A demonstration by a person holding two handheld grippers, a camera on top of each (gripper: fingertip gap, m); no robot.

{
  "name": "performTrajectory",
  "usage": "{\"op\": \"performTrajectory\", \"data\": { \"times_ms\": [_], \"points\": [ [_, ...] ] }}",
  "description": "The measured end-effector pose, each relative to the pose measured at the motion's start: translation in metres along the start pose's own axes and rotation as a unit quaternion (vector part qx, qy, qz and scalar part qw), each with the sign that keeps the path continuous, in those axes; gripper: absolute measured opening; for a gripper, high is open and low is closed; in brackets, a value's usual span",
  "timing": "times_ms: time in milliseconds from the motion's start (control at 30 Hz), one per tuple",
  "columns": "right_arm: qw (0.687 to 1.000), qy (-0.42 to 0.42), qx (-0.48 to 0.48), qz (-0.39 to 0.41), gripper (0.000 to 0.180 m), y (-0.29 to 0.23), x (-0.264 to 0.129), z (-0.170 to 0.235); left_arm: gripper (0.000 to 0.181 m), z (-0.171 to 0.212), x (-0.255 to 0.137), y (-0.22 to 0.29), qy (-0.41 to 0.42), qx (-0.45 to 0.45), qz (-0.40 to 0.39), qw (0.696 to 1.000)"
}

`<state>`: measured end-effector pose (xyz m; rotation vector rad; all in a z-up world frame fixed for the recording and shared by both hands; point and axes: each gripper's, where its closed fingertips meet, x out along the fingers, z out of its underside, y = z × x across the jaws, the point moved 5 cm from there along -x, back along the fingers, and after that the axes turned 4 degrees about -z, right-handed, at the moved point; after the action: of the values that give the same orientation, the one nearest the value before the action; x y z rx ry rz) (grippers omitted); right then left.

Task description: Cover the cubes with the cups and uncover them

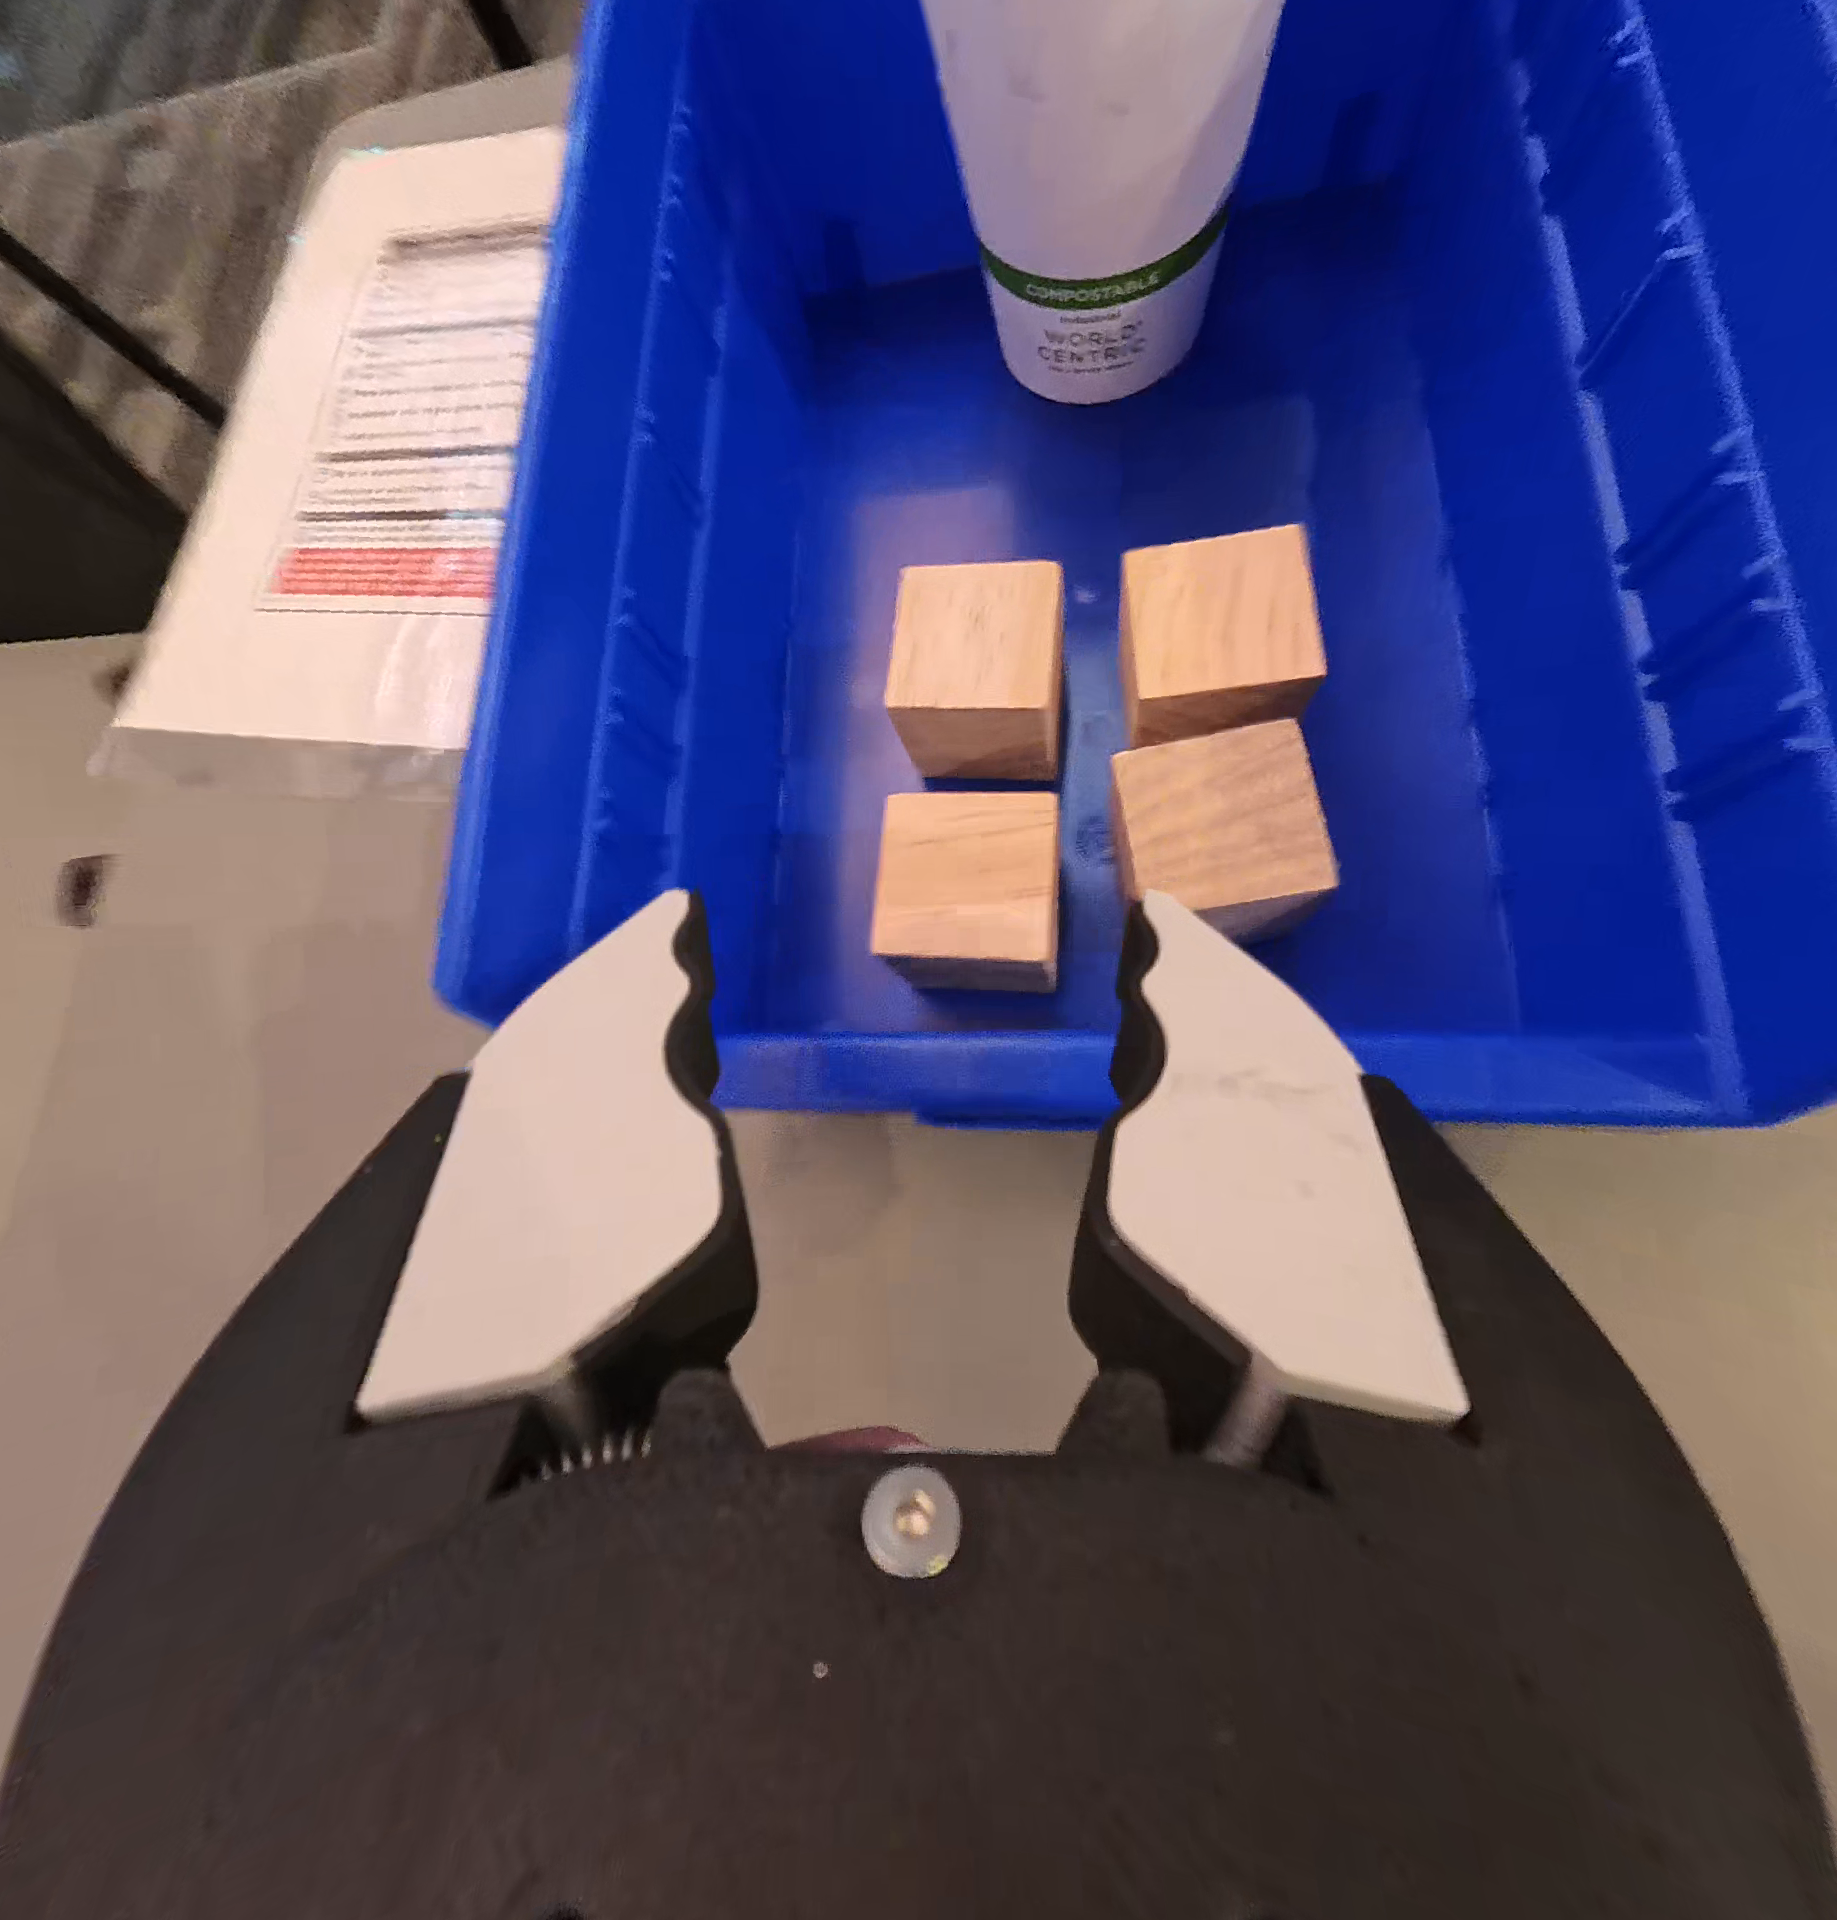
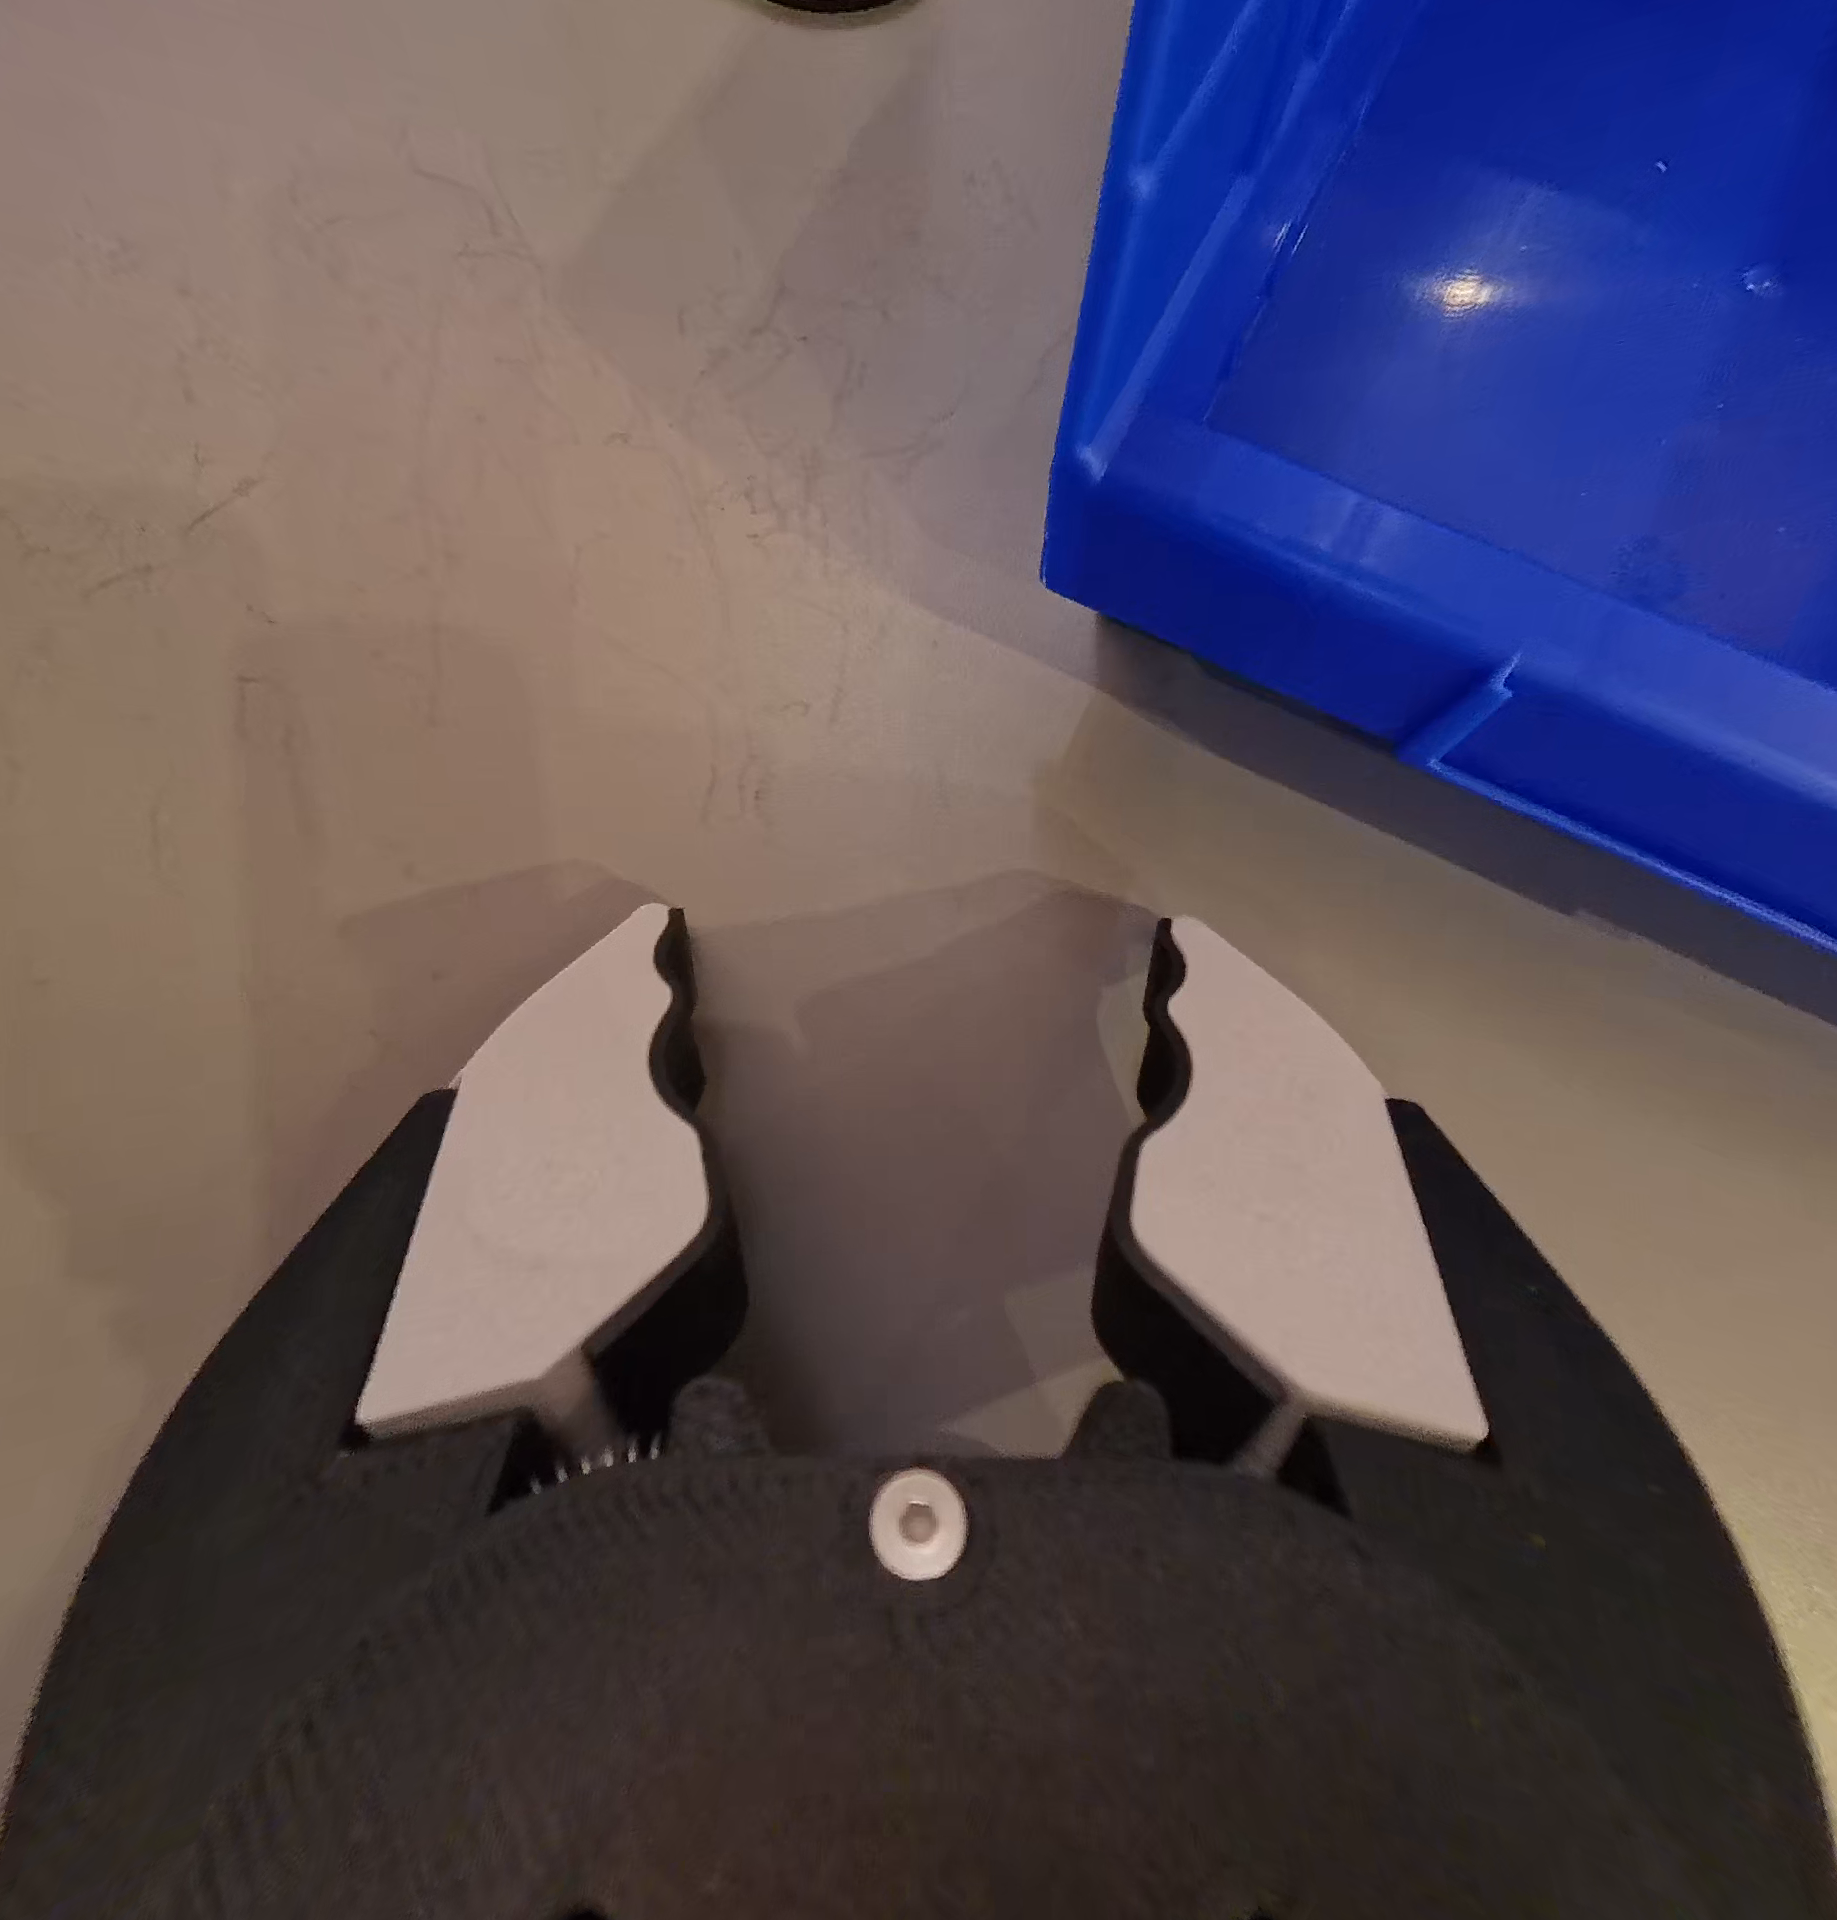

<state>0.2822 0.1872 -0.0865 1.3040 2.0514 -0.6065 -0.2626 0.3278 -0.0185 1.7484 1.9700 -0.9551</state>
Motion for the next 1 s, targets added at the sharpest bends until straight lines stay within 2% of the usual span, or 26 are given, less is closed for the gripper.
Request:
{"op": "performTrajectory", "data": {
  "times_ms": [167,367,1000],
  "points": [
    [1.000,0.000,0.000,0.002,0.084,0.000,0.000,0.000,0.084,-0.001,-0.023,-0.006,0.024,0.046,-0.116,0.992],
    [1.000,-0.001,0.000,0.002,0.084,0.000,0.001,-0.001,0.091,-0.021,-0.037,-0.020,0.052,0.045,-0.162,0.984],
    [1.000,0.000,0.001,0.001,0.084,0.001,0.001,0.000,0.094,-0.030,-0.046,-0.015,0.070,0.043,-0.167,0.983]
  ]
}}
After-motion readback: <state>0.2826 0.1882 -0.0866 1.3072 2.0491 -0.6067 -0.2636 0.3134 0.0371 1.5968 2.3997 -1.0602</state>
